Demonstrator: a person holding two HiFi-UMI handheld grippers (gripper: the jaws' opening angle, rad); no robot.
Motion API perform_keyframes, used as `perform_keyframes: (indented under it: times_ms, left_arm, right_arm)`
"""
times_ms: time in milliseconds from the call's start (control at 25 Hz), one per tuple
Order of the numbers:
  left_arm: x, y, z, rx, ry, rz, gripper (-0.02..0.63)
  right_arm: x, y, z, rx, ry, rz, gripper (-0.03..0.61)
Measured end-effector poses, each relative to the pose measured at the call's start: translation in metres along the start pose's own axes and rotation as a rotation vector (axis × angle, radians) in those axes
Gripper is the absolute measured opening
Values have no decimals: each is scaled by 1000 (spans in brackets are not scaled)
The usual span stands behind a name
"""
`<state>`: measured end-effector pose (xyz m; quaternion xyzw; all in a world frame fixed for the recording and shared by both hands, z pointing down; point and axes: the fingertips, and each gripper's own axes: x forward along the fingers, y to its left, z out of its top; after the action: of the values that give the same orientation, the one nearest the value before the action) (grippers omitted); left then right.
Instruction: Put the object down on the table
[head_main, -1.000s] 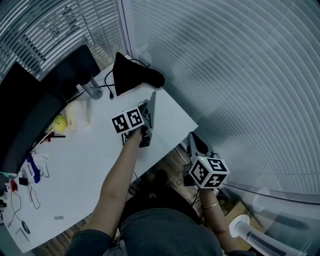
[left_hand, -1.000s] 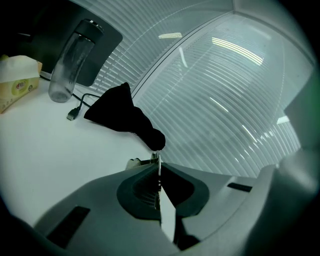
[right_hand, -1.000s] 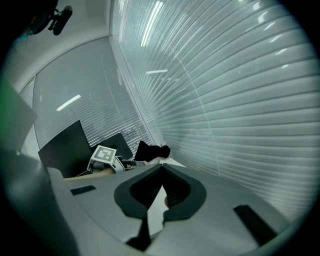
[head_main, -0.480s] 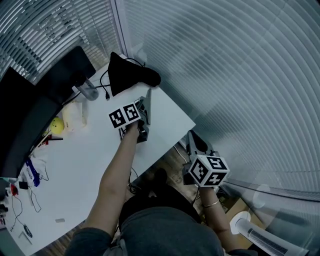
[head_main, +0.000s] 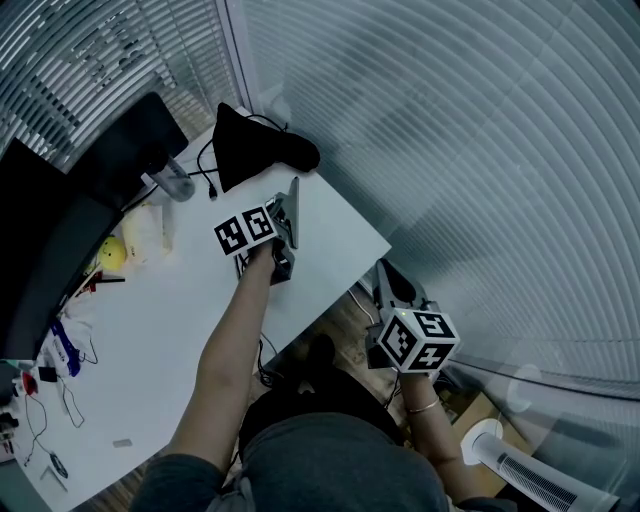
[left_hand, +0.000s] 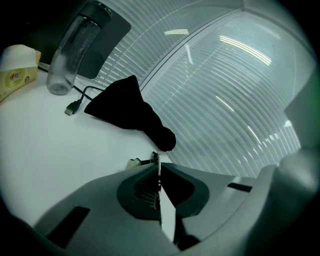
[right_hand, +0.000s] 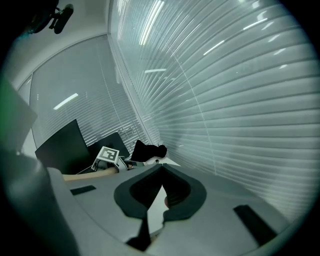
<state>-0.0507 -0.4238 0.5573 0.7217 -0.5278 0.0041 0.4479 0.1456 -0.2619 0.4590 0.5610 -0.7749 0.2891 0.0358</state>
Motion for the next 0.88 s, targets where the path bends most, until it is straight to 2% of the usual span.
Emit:
perform_keyframes:
  times_ms: [400, 880]
  left_arm:
    - [2, 3, 3, -9, -2, -11, 25]
    - [3, 8, 2, 27, 2, 22, 28]
  right_arm:
    - [-1, -2, 1, -2, 4, -8, 5]
    - [2, 5, -2, -8, 11, 10, 5]
